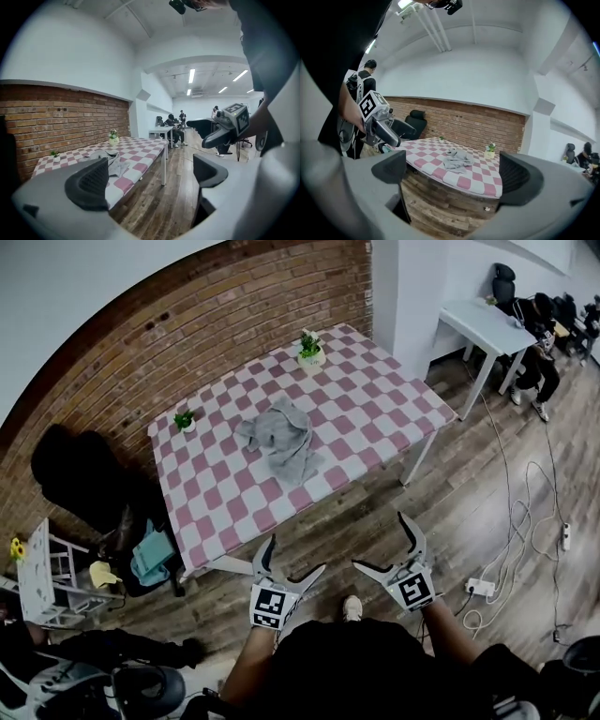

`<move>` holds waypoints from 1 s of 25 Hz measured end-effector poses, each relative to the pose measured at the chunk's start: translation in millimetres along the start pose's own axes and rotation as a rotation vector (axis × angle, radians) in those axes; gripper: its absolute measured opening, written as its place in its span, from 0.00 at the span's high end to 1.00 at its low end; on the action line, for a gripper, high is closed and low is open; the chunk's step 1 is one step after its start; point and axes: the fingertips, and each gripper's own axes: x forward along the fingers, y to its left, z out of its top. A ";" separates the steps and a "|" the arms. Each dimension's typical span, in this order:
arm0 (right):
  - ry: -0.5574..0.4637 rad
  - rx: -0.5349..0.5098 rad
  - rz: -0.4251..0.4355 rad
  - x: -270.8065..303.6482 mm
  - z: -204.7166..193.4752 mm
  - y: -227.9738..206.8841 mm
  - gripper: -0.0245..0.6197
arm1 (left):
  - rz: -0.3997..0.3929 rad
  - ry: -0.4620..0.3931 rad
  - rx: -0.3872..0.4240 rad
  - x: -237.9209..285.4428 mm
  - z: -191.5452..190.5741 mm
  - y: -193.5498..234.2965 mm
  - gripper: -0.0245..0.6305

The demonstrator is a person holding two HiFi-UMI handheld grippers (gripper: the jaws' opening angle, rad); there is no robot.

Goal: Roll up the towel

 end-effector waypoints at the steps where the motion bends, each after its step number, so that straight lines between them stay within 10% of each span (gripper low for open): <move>1: -0.006 -0.009 0.022 5.3 -1.4 -0.1 0.04 | 0.008 0.014 0.007 1.1 -3.9 3.1 0.11; 25: 0.195 -0.077 0.209 208.2 -51.8 -26.3 0.05 | -0.059 0.279 0.294 85.9 -60.7 192.9 0.24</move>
